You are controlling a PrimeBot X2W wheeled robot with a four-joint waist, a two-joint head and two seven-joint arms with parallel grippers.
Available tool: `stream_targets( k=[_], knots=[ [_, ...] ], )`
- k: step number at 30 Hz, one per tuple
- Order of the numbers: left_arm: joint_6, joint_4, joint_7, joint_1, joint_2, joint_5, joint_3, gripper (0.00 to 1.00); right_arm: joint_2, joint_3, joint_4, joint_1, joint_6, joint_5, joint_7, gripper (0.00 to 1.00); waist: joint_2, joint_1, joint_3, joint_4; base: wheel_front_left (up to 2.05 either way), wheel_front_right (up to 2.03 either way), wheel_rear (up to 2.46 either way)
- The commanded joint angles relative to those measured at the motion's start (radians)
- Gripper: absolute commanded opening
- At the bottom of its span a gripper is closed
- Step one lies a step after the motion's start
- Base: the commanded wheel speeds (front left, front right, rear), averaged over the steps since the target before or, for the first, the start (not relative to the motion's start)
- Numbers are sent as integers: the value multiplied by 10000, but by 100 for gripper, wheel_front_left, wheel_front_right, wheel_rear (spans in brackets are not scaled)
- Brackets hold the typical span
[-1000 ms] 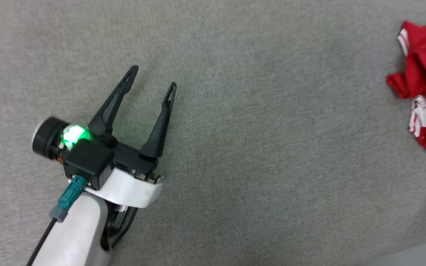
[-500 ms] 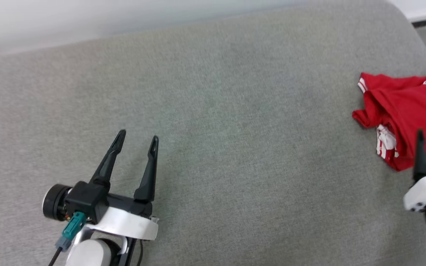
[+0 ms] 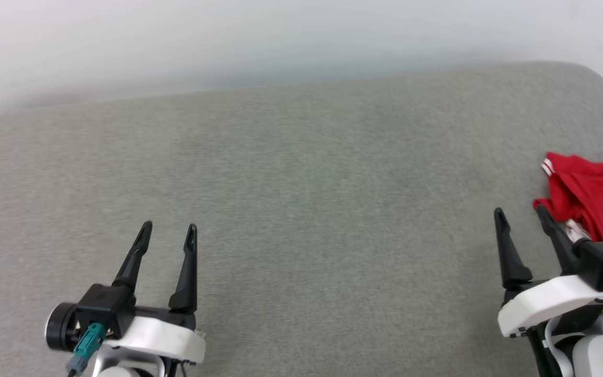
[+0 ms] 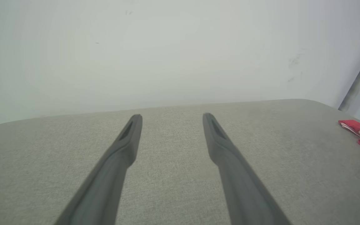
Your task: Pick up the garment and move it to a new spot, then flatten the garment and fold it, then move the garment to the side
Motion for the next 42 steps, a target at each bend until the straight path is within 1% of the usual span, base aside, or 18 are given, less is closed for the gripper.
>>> stream_targets(
  k=[1, 4, 8, 13, 22, 28, 42],
  knots=[
    [-18, 61, -40, 174, -16, 91, 96, 100, 47, 118, -156, 153, -8, 76, -86, 100, 0, 1, -317, 361, 0, 0, 0],
    [-17, 129, -37, 438, -52, 200, 201, 100, 77, 391, -490, 460, -8, 103, -80, 100, 0, 1, -584, 633, 0, 0, 0],
    [-87, 157, -30, 776, -98, 324, 277, 100, 98, 449, -860, 962, -8, 129, -35, 100, 0, 1, -959, 845, 0, 0, 0],
    [-144, 183, -32, 1247, -156, 415, 344, 100, 118, 416, -1295, 1687, -8, 217, 65, 100, 0, 1, -1372, 852, 0, 0, 0],
    [-259, 342, -32, 1516, -163, 484, 396, 100, 132, 474, -1984, 2520, -6, 512, 105, 100, 0, 1, -1601, 784, 0, 0, 0],
    [-284, 480, -32, 1591, -159, 516, 452, 100, 131, 530, -2162, 2569, -6, 655, 83, 100, 0, 1, -1619, 786, 0, 0, 0],
    [-419, 645, -33, 1373, -295, 621, 542, 100, 133, 616, -2044, 2485, -6, 694, 15, 100, 0, 1, -1602, 838, 0, 0, 0]
  ],
)
